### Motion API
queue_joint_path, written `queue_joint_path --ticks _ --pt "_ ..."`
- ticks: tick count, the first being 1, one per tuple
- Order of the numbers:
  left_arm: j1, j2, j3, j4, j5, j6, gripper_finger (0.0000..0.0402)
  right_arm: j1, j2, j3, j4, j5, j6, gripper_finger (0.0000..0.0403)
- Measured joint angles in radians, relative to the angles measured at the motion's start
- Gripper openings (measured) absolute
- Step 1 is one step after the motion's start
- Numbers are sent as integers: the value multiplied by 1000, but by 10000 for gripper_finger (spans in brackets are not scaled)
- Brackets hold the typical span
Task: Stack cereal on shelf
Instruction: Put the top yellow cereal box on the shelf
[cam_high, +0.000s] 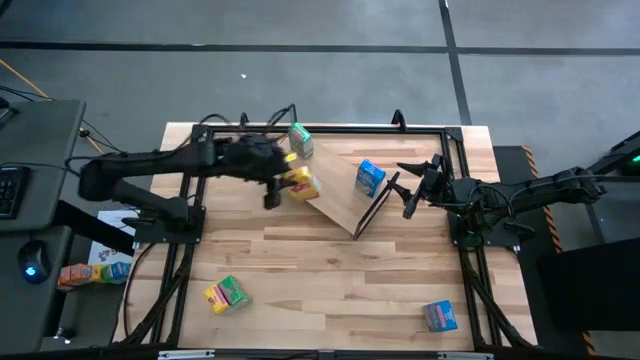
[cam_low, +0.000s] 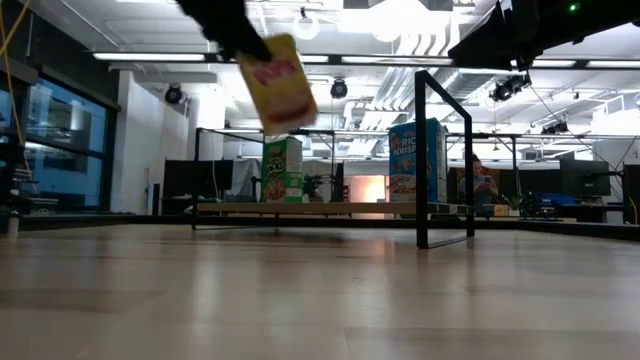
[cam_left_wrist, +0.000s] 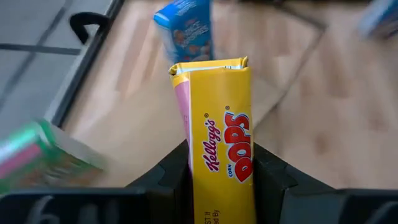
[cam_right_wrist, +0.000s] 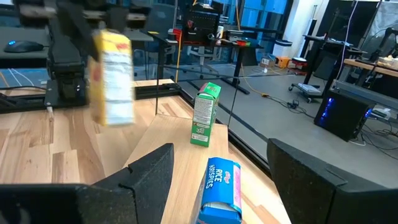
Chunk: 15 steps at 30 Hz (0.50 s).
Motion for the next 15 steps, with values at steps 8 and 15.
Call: queue_joint_path --ticks 8,15 --pt "34 307 225 -9 -56 346 106 0 0 0 0 0 6 250" --pt "94 488 337 -8 -92 557 106 0 0 0 -15 -1 8 250"
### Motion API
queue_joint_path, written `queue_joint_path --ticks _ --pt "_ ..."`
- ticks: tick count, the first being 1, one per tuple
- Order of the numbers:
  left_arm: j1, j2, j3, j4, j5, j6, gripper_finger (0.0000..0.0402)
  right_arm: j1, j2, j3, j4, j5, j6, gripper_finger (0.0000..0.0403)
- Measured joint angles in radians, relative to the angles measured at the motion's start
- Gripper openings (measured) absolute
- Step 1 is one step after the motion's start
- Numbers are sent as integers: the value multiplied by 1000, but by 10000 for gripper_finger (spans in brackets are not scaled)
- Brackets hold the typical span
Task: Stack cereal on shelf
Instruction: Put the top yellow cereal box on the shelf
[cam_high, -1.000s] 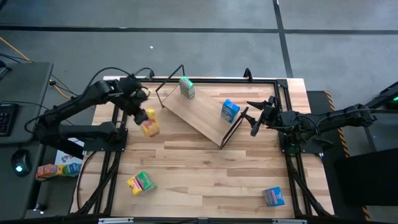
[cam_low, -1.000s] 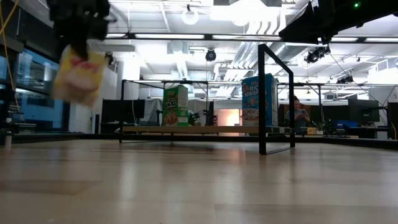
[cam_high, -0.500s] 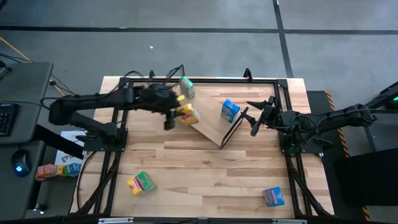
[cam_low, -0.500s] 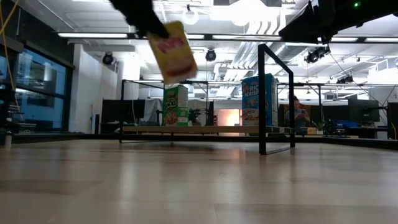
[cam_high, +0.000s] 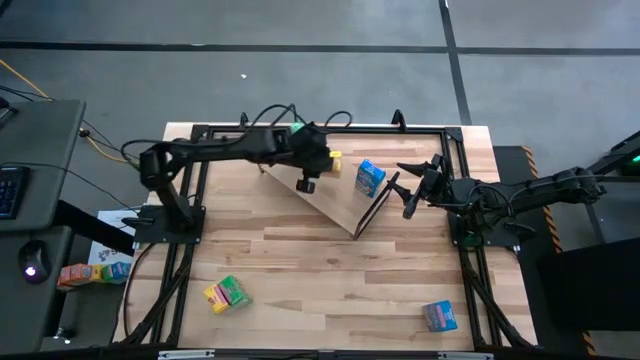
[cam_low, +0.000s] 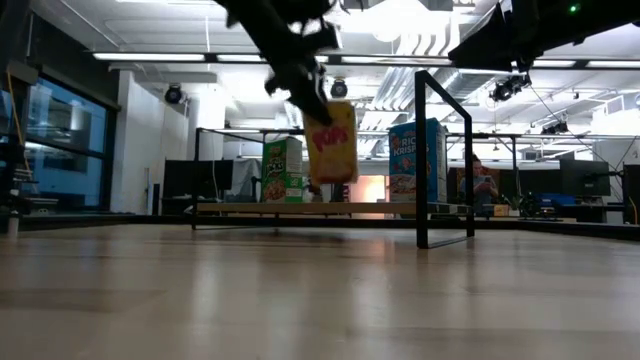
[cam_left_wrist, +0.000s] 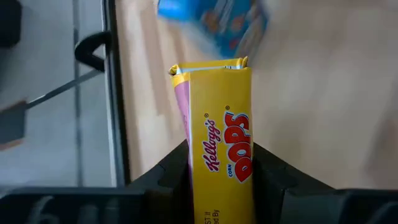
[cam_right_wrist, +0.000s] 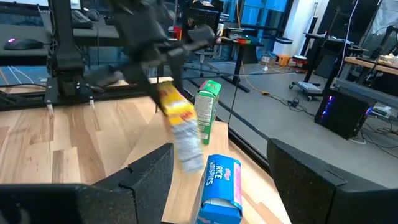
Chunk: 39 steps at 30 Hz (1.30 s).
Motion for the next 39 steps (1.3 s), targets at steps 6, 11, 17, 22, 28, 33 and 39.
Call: queue_joint_path --ticks 6,11,17,22,28,33,39 --pt "53 75 18 18 -26 94 106 0 0 0 -10 -3 16 250" --pt "72 91 21 28 28 99 106 0 0 0 -13 -3 16 250" --pt "67 93 21 46 84 105 106 0 0 0 -15 -3 16 250" --pt "51 91 21 28 82 124 106 0 0 0 -16 -3 15 250" --pt "30 91 21 23 23 125 116 0 0 0 -16 -3 15 250" --pt "18 91 19 32 4 119 156 0 0 0 -16 -4 15 250" --pt "11 93 18 48 -31 107 206 0 0 0 -16 -4 16 250"
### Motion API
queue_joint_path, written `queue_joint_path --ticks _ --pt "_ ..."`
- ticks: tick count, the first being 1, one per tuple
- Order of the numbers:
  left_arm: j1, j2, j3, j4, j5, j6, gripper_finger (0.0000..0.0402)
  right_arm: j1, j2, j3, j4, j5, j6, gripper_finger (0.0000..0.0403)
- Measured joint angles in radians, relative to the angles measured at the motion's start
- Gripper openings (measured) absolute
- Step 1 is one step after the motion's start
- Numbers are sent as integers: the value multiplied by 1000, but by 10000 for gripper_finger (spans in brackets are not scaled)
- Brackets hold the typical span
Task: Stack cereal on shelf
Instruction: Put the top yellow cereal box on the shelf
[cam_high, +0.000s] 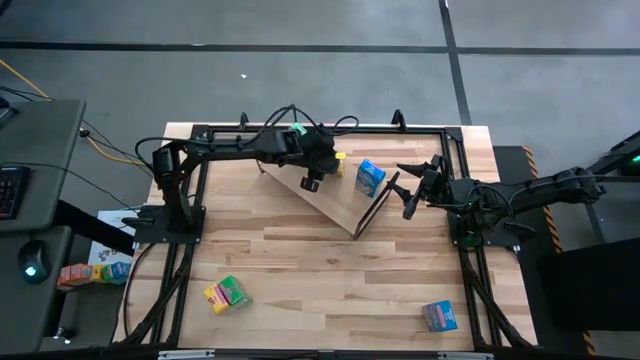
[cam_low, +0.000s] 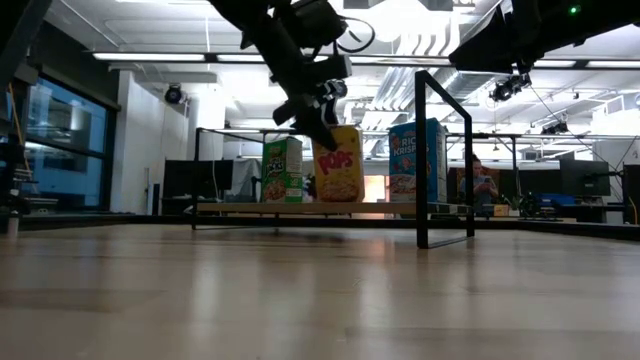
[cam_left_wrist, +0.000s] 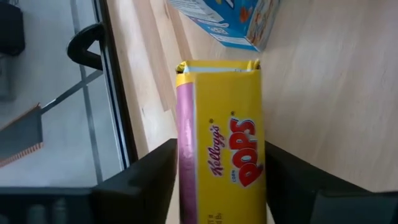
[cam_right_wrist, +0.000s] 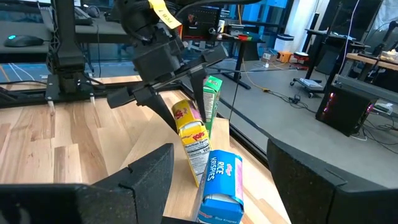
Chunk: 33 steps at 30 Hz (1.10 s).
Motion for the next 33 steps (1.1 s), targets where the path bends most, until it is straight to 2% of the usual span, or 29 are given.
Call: queue_joint_path --ticks 6,11,21,33 --pt "0 0 0 -2 -8 0 229 0 0 0 0 0 0 250" --pt "-3 0 2 -6 -31 10 228 0 0 0 0 0 0 250" --pt "-5 0 92 -41 -44 10 228 0 0 0 0 0 0 250" --pt "-5 -1 96 -59 -42 10 227 0 0 0 0 0 0 250"
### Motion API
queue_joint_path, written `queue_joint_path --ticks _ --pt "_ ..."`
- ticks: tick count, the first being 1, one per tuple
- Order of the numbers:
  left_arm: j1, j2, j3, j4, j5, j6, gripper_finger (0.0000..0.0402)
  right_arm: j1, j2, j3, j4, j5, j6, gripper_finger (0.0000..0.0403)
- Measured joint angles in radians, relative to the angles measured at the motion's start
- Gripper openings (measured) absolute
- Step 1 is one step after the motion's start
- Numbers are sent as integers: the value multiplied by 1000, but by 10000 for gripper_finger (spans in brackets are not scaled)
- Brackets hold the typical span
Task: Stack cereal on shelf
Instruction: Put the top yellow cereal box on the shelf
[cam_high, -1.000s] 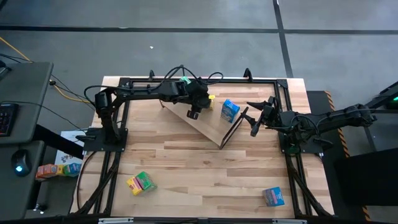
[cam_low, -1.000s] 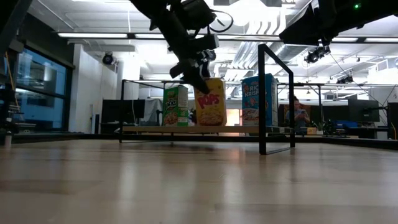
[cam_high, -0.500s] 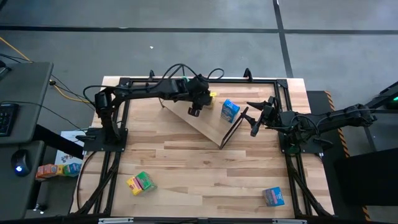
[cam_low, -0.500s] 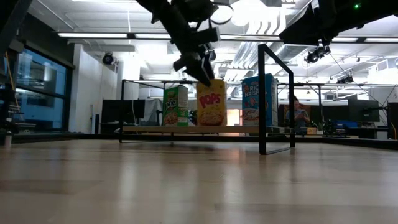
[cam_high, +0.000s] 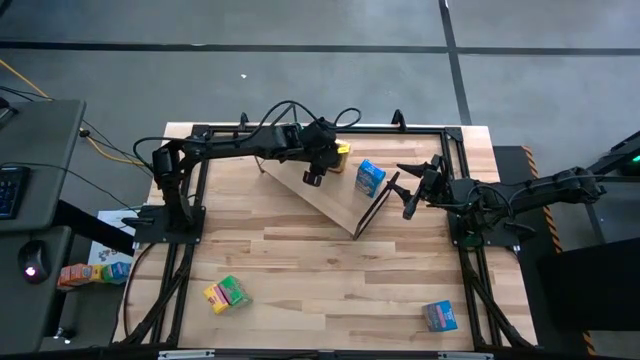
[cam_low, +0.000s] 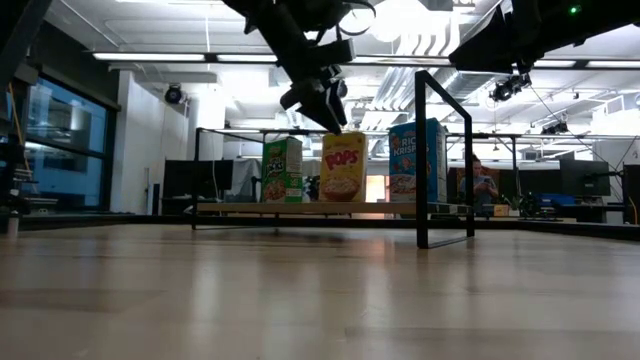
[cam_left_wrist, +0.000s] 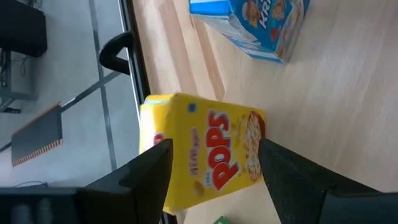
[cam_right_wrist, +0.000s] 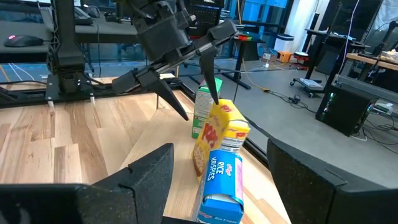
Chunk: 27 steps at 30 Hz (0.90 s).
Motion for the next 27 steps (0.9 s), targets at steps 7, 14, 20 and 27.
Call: queue_joint_path --ticks 7,14,20,27 --pt "0 0 0 -25 0 -3 227 0 0 0 0 0 0 250" --pt "-1 0 0 -27 0 -3 227 0 0 0 0 0 0 250" --pt "-1 0 0 -27 0 -3 227 0 0 0 0 0 0 250" --pt "-1 0 0 -27 0 -3 227 0 0 0 0 0 0 250"
